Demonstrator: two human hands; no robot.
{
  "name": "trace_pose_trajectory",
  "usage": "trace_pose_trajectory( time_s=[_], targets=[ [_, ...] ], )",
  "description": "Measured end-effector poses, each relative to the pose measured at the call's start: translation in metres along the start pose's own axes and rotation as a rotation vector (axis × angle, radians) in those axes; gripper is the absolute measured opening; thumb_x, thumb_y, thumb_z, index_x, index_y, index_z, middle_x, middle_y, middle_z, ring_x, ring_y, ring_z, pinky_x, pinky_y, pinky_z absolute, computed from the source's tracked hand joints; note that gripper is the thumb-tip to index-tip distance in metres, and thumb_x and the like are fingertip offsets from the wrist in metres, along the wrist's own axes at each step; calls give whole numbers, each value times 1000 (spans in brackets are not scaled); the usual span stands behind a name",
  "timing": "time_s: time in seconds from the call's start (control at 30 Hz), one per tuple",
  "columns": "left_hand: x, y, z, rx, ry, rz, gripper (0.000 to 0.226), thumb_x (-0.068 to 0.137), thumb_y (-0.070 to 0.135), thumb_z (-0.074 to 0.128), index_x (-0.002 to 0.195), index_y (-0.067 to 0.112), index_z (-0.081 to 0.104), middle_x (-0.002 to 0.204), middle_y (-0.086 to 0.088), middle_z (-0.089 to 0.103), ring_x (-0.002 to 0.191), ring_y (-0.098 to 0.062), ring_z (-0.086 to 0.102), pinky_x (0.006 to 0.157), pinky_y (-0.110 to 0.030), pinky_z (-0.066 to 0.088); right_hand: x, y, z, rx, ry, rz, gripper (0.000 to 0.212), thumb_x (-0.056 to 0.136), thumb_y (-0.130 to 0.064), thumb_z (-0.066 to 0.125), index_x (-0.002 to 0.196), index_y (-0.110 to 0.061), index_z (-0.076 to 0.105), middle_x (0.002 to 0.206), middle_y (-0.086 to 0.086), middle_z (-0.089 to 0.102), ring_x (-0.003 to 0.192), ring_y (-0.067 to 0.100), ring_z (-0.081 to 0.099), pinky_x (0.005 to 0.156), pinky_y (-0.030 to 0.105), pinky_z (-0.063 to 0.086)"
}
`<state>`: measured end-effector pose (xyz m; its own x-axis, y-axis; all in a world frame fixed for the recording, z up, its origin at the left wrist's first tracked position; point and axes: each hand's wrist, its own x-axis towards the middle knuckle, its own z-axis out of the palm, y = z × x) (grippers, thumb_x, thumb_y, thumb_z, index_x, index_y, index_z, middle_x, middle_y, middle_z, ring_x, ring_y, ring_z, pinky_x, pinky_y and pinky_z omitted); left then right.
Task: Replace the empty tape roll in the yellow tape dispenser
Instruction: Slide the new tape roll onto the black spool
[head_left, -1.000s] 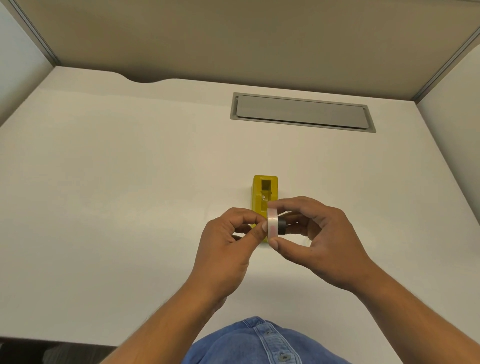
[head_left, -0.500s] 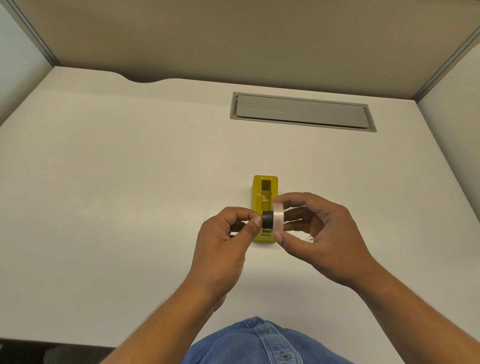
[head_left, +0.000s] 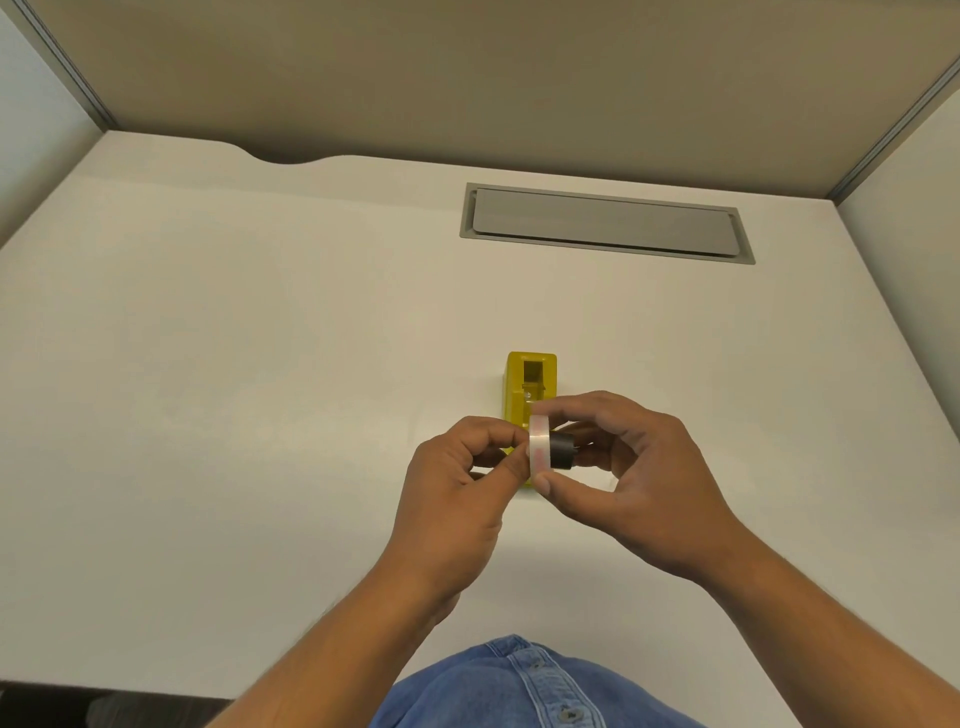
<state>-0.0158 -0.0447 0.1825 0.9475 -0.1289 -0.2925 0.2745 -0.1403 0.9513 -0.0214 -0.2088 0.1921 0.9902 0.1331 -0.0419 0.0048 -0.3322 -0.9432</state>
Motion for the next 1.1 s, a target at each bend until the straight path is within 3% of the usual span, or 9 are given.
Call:
trace_pose_trajectory(
  time_s=[0.2,0.5,0.7,1.1],
  targets=[
    [6,1,-2,23,-20,2,12,84,26,69,93,26,76,96,10,70,92,-14,62,83,-36,52,3,1,0,-32,-2,2,46,69,-25,81,114,-27,71,108,-13,68,101,14,67,88,28,57],
    [13,-1,-2,-101,-24,-77,11,88,27,64,89,22,74,77,10,69,67,2,55,68,-22,48,10,5,-2,68,28,29,42,68,-18,81,109,-24,70,106,-5,71,94,18,71,83,29,59],
    [23,-3,-1,-120,-12,-67,12,88,27,63,89,22,74,73,13,68,66,4,57,64,-16,47,18,10,-5,85,35,36,43,70,-13,82,109,-25,70,105,-3,71,93,19,71,82,30,59],
    [56,-12,3,-66,2,-104,12,90,27,62,87,25,73,80,9,70,70,2,57,69,-24,50,49,28,-10,68,3,57,49,66,-5,86,109,-19,68,111,0,64,94,18,72,80,29,60]
  ],
)
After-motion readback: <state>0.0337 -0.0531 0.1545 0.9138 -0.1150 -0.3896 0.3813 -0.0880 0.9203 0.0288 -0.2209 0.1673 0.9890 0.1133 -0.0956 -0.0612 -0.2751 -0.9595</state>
